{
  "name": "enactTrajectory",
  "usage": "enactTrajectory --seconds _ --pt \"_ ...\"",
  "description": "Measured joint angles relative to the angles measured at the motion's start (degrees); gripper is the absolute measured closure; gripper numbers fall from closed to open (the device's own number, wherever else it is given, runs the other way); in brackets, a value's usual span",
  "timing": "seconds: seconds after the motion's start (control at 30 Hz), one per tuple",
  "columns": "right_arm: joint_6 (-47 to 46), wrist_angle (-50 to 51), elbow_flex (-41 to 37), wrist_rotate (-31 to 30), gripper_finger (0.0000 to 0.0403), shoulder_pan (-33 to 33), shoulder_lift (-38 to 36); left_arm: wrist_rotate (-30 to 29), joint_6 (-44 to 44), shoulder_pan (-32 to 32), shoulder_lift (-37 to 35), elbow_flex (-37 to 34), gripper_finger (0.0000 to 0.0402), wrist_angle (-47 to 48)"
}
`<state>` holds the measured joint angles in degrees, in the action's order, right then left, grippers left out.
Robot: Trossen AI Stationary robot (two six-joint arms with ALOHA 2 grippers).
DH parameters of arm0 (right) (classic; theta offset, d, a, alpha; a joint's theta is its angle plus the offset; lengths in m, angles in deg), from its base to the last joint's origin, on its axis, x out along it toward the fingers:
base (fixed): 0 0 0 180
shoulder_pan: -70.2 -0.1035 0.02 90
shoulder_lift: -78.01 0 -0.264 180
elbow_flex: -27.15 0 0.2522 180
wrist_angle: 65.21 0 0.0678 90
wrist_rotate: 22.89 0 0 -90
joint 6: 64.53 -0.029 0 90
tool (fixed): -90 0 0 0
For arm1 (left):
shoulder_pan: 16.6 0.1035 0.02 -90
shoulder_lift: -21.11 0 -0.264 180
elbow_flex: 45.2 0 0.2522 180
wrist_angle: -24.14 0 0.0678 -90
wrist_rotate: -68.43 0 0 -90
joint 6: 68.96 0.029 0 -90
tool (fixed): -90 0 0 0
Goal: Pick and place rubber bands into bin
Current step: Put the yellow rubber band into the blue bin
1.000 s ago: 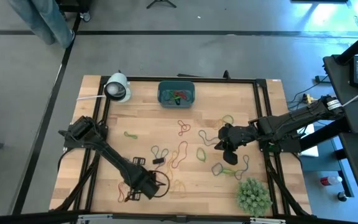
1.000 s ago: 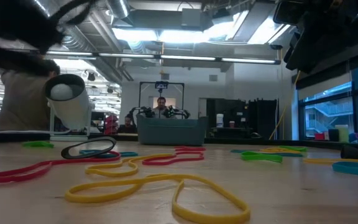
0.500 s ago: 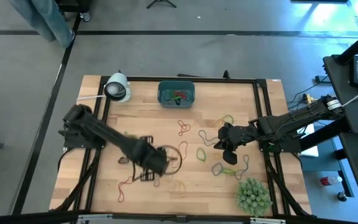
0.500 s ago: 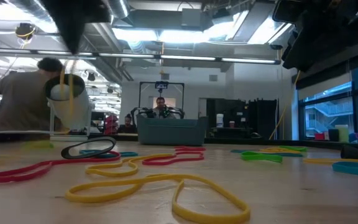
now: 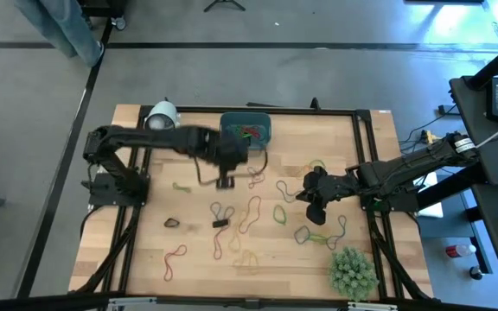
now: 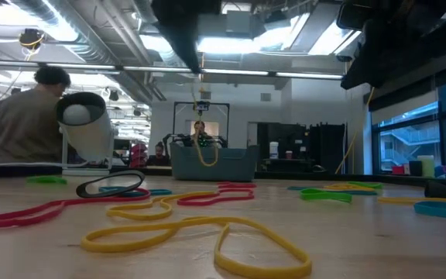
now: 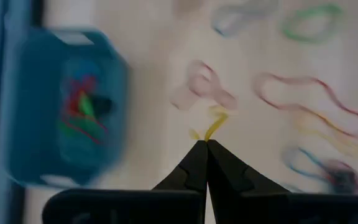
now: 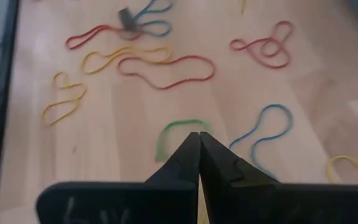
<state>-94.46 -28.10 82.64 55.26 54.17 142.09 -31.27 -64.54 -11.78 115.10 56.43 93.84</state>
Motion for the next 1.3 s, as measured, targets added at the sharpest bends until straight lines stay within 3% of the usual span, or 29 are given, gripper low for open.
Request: enactTrajectory --seconds 0.13,0.27,0.53,0.8,1.0,1.3 --pt "-1.8 -0.01 0.0 -4.74 0.0394 0.56 0.0 1.85 8.96 9.09 1.01 0.02 0.04 -9.55" --pt "-4.59 -0.01 0.0 -8.83 0.0394 2.51 0.0 7.55 15.12 17.46 2.71 0.02 0.04 -17.6" --pt "-10.93 -0.05 0.0 -9.9 0.0394 8.31 0.0 17.99 25.24 28.17 10.83 0.04 0.04 -20.34" --pt "-15.03 -0.8 0.0 -9.88 0.0394 11.66 0.0 17.66 29.4 29.81 21.78 0.04 0.04 -24.52" --pt "-14.95 -2.24 0.0 -9.86 0.0394 13.48 0.0 13.43 28.64 29.63 24.86 0.02 0.0393 -24.95" --pt "-12.9 -2.19 0.0 -9.82 0.0394 14.49 0.0 13.89 24.94 29.19 24.93 0.02 0.0301 -24.86"
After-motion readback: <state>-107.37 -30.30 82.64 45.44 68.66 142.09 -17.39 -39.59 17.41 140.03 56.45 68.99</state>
